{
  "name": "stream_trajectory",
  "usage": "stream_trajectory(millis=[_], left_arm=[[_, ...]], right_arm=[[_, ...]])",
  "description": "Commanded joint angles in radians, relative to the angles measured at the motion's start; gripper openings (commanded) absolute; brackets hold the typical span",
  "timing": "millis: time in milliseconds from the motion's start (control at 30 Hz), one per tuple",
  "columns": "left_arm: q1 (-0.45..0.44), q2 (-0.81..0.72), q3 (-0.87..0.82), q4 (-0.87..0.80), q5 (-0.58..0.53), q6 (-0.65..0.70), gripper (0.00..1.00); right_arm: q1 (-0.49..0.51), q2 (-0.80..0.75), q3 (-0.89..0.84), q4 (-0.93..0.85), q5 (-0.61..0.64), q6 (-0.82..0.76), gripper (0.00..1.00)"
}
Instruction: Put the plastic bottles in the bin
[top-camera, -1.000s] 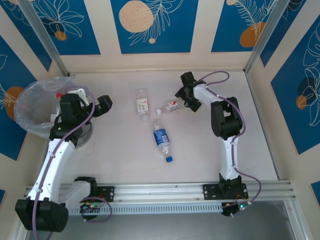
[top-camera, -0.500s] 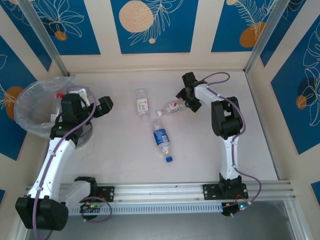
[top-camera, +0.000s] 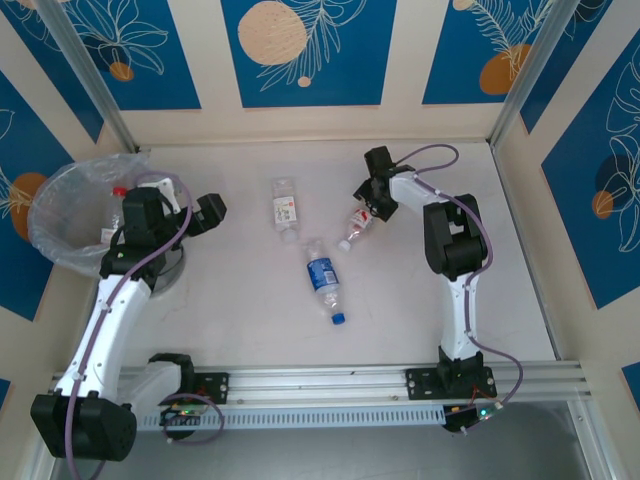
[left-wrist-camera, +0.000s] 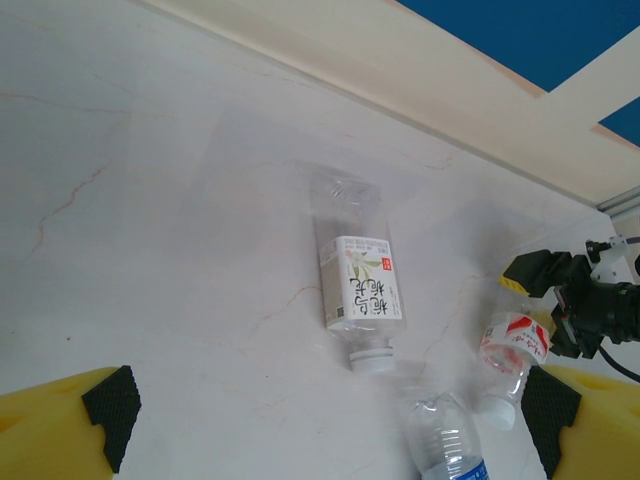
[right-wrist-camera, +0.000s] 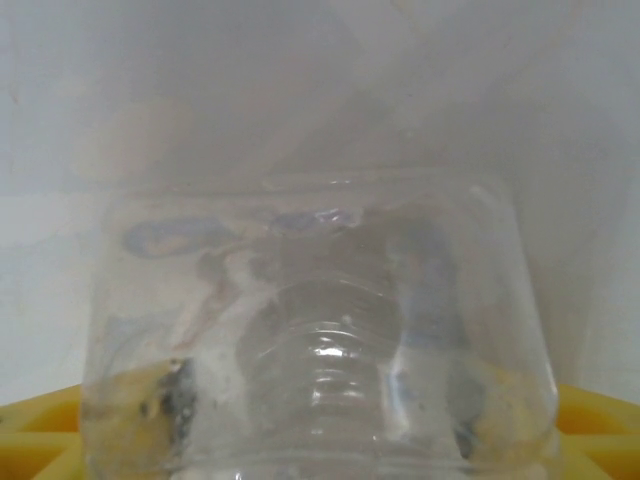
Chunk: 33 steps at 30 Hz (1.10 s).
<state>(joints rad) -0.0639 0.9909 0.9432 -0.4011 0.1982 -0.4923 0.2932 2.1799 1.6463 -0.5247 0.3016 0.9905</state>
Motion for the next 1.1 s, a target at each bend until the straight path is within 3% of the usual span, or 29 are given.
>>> stream_trajectory(millis=[0,267,533,733,1067], left_arm=[[-0.002,0.013,0.015,-0.007,0.002,-0.012,0.99],[-0.002,0.027,-0.007,0.037,0.040,-0.080,0.99],[-0.013,0.061,-0.012,0.096,0.131,-0.110,0.99],[-0.095,0.104,-0.009,0.161,0.140,-0.118,0.99],[-0.243,0.310,0.007,0.402,0.305,-0.146,0.99]], right_arm=[[0.002,-0.081,-0.039,0.062,-0.028,-0.020,0.66],[0.003,-0.203,-0.184,0.187,-0.048,-0.021,0.56],[0.015,-0.325,-0.317,0.255,-0.080,0.008,0.55],[0.039,-0.416,-0.388,0.302,-0.100,0.018,0.54],[0.097,-0.529,-0.479,0.478,-0.156,0.011,0.54]])
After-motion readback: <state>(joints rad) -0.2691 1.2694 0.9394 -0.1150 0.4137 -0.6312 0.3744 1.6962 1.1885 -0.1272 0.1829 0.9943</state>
